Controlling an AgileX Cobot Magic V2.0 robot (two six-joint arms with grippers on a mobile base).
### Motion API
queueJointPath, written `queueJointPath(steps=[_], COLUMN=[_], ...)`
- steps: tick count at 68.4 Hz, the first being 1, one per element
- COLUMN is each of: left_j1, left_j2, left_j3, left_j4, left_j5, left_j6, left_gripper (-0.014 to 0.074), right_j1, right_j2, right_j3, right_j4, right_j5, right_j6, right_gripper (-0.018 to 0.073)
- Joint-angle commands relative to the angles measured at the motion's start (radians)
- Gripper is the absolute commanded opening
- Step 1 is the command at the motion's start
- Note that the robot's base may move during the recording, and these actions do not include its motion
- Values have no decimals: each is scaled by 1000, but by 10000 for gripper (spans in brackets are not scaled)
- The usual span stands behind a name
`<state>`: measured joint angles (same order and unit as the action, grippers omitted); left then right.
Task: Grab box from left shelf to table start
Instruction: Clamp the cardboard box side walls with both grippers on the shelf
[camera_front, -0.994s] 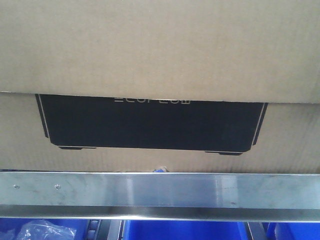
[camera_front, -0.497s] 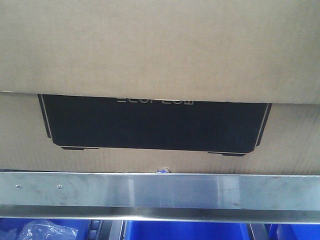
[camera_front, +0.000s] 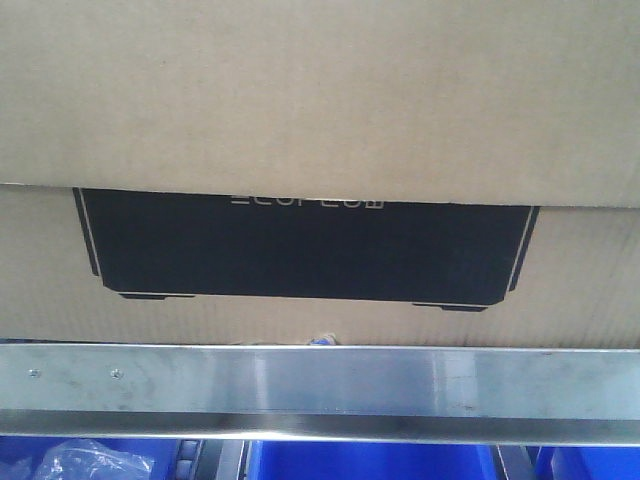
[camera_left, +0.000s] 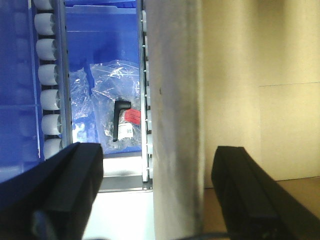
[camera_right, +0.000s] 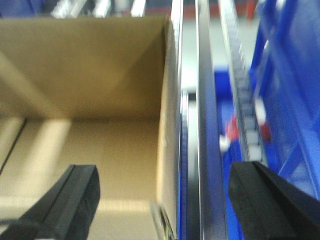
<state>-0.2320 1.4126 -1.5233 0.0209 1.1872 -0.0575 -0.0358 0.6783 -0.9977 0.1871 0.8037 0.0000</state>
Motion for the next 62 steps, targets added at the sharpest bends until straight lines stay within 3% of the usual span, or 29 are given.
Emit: queueJointPath(steps=[1,8,21,49,57,62], left_j1=[-8,-8,-8,-8,-8,-8], left_j2=[-30,-30,-30,-28,-28,-28], left_j3=[-35,-35,-35,-35,-35,-35], left_j4=[1,1,1,1,1,1], left_j5=[-34,-34,-36,-38,-40,-41], left_j6=[-11,-11,-11,-11,-11,-11], left_gripper=[372,372,372,371,321,214], right_j1=[-3,-3,-3,54,54,54], right_j2=[137,285,489,728,729,729], right_j3=[-143,-275,-420,-436,-436,-435], right_j4=[-2,-2,-1,-20,-53,-67], right_j5=[37,137,192,185,168,174], right_j6=[-20,-39,-45,-99,-99,-99], right_gripper=[622,622,622,616,510,361])
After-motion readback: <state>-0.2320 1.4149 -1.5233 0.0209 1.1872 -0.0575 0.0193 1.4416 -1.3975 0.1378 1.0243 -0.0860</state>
